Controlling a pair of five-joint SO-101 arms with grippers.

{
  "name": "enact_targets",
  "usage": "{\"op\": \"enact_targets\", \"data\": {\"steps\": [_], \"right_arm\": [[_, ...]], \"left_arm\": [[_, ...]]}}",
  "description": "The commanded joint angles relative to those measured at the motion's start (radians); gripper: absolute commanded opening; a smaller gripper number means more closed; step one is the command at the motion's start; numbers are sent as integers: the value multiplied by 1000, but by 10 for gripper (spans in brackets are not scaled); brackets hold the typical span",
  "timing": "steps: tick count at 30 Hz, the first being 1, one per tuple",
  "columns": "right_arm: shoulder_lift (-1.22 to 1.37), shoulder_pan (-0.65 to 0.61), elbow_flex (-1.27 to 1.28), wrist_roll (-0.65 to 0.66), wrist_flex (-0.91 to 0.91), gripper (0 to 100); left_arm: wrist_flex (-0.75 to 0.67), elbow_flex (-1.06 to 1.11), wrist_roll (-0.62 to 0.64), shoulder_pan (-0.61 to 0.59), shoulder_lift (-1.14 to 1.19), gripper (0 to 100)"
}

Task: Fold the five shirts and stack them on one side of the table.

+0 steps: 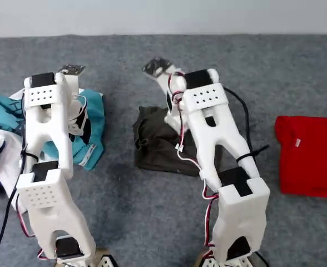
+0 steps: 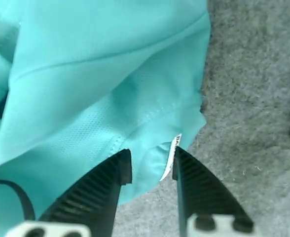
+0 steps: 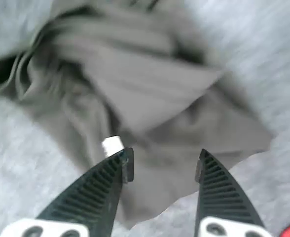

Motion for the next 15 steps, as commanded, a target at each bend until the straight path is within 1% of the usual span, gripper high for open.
{"op": "enact_targets", "data": {"steps": [1,7,9,15], "right_arm": [[-59,-28,28,6,31,212],[-56,-27,32,6,-85,212],[-36,-27,35,6,-151,212],[145,-39,32,8,-380,212]], "left_arm": [[21,-19,-11,-3,-38,148],[20,-19,-11,2,-37,148],[20,-19,-11,2,-37,148],[20,-19,-11,0,-37,148]]}}
